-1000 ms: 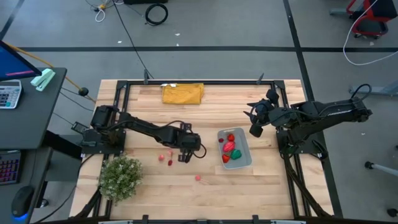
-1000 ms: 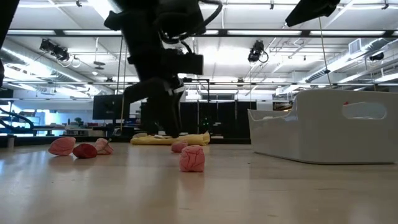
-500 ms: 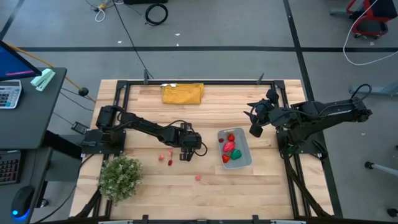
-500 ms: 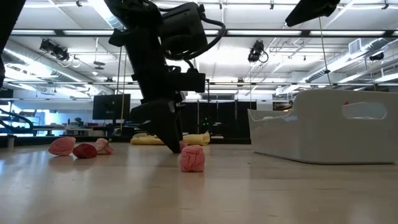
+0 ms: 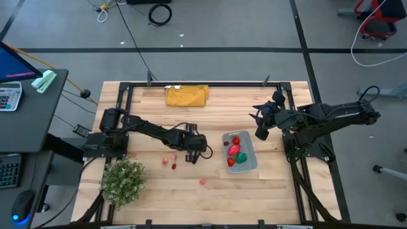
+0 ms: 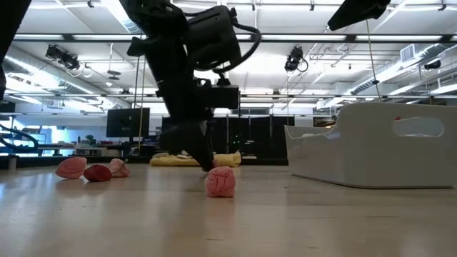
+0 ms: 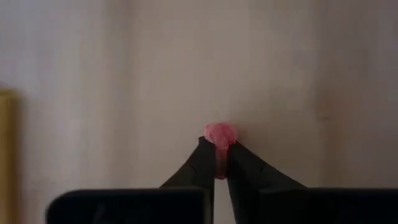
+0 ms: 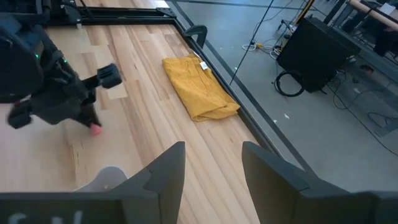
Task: Pick and placing Produce into tupperware
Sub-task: Put the pink peach into the gray bin
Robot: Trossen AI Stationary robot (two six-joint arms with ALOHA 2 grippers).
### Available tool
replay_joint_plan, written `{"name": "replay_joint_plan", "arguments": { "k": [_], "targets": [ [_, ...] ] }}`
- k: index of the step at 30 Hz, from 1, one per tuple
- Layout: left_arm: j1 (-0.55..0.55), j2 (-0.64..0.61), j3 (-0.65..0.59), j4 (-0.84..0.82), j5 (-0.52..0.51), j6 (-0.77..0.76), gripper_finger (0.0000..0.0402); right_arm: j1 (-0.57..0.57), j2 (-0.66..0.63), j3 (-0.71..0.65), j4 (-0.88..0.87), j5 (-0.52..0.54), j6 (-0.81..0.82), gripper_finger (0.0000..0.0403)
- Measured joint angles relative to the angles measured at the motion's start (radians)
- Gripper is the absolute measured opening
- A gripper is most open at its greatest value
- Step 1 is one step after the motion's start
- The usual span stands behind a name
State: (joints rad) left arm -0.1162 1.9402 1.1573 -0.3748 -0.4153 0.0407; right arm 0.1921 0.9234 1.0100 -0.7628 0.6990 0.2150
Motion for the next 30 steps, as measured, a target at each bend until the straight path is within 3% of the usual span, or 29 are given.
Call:
{"name": "replay_joint_plan", "arguments": {
  "k": [6, 10, 15, 19, 21, 30],
  "targets": [
    [-0.057, -0.001, 0.105, 0.048, -0.356, 0.135, 0.0021, 0.0, 0.0, 0.0, 0.0, 0.0, -0.002, 0.0168],
    [-0.066, -0.002, 0.162, 0.22, -0.407, 0.186, 0.0022, 0.0, 0.0, 0.0, 0.0, 0.0, -0.006, 0.0168],
    [-0.058, 0.006, 0.164, 0.497, -0.232, 0.265, 0.0021, 0.0, 0.0, 0.0, 0.0, 0.0, -0.006, 0.0168],
    [-0.032, 0.005, 0.165, 0.559, 0.066, 0.145, 0.0034, 0.0, 0.0, 0.0, 0.0, 0.0, -0.006, 0.0168],
    [-0.022, 0.005, 0.165, 0.553, 0.156, 0.087, 0.0043, 0.0, 0.0, 0.0, 0.0, 0.0, -0.006, 0.0168],
    [-0.009, 0.154, 0.165, 0.619, 0.168, 0.065, 0.0037, 0.0, 0.0, 0.0, 0.0, 0.0, -0.005, 0.0168]
  ]
}}
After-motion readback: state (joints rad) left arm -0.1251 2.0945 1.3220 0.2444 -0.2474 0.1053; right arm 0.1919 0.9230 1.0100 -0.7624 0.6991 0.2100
